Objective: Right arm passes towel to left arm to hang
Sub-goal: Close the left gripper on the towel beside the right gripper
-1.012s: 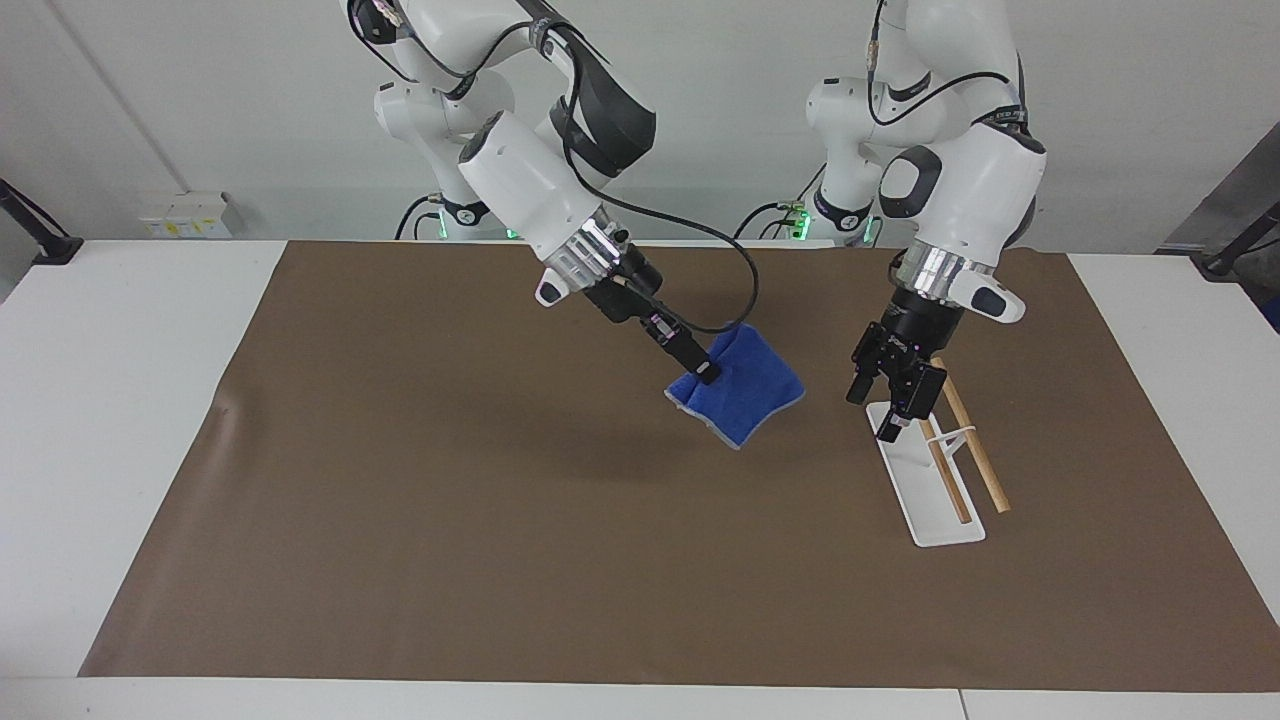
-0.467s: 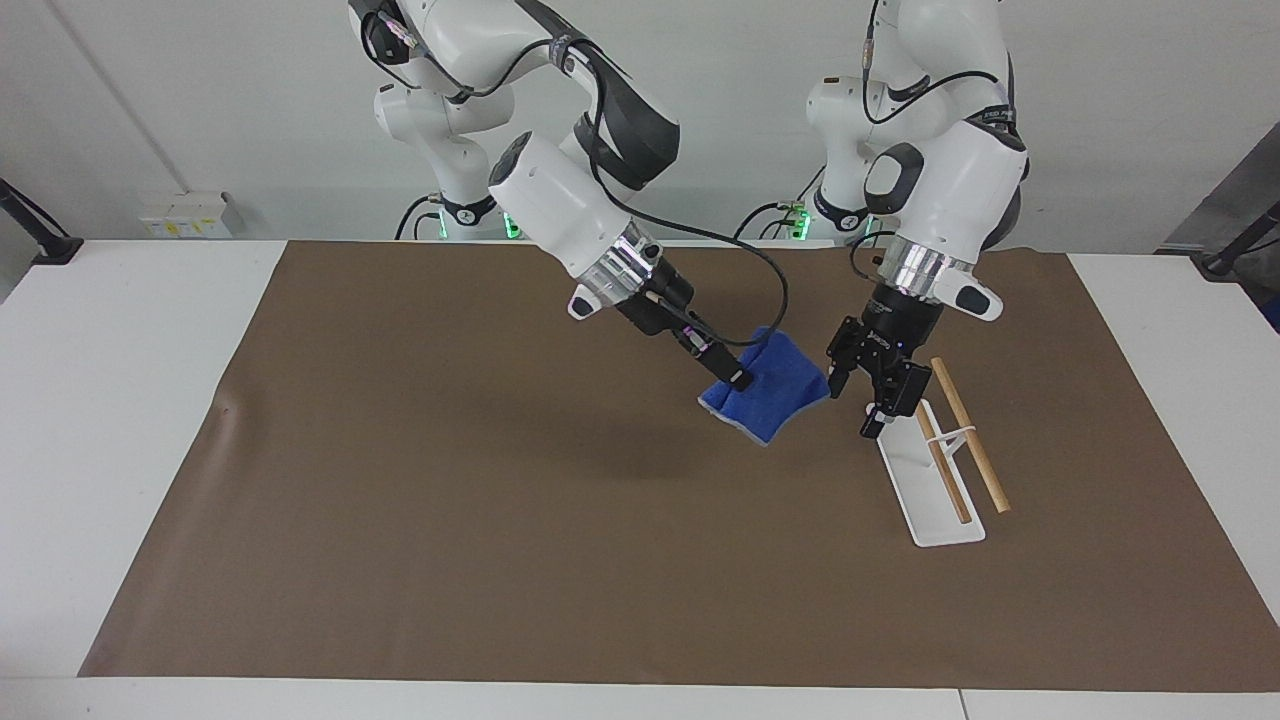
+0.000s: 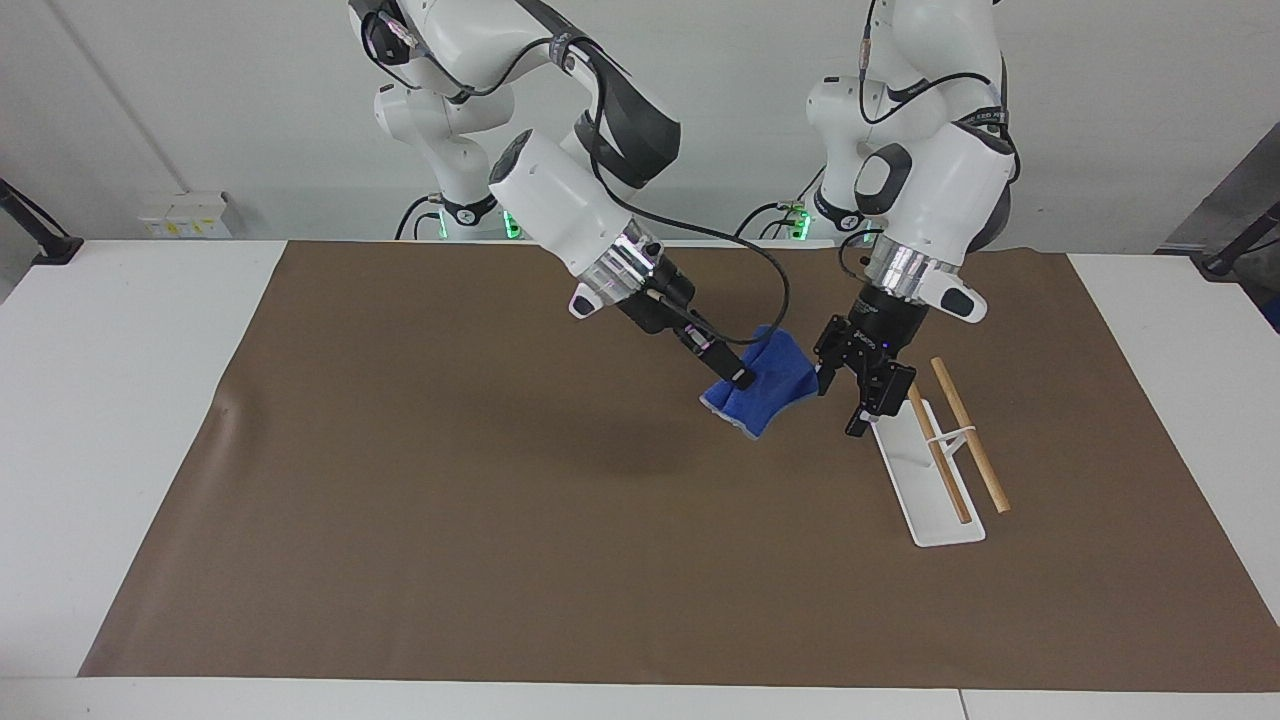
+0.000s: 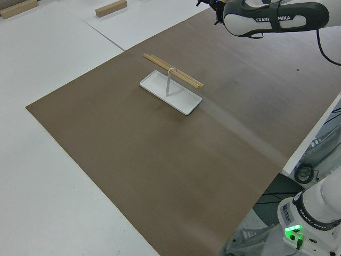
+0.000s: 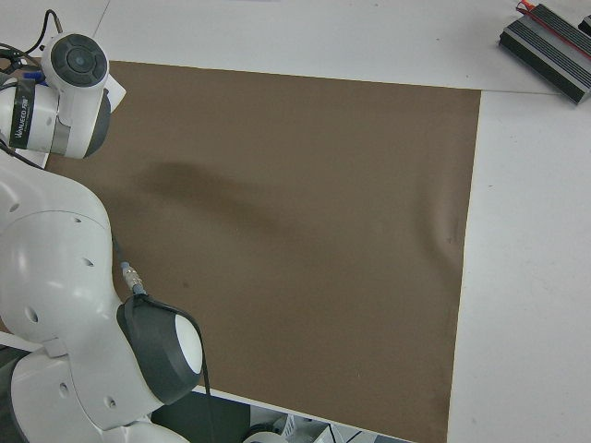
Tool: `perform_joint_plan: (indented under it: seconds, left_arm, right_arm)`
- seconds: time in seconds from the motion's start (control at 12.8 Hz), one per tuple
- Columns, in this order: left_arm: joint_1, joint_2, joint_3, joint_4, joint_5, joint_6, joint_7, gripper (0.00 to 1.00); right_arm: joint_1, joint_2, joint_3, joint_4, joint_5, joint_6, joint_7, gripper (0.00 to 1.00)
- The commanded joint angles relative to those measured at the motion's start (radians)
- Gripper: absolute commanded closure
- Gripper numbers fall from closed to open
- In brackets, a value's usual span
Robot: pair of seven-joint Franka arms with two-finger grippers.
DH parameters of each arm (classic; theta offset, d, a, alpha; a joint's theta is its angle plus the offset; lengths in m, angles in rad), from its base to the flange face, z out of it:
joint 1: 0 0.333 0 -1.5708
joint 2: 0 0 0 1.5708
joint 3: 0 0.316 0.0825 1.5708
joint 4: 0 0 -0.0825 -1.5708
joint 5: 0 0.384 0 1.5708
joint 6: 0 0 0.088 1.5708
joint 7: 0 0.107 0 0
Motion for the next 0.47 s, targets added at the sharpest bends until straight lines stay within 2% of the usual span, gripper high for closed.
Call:
perform_joint_plan:
  seconds: [0.0, 0.39]
  left_arm:
    - [-0.020, -0.021, 0.018, -0.018, 0.001, -0.070, 0.007, 0.00]
    - [-0.018, -0.034, 0.018, -0.017, 0.010, -0.169, 0.087, 0.00]
  right_arm:
    - [-0.001, 0.015, 0.003, 0.026, 0.005, -0.002, 0.020, 1.00]
    - [-0.001, 0.015, 0.003, 0.026, 0.003, -0.006, 0.018, 1.00]
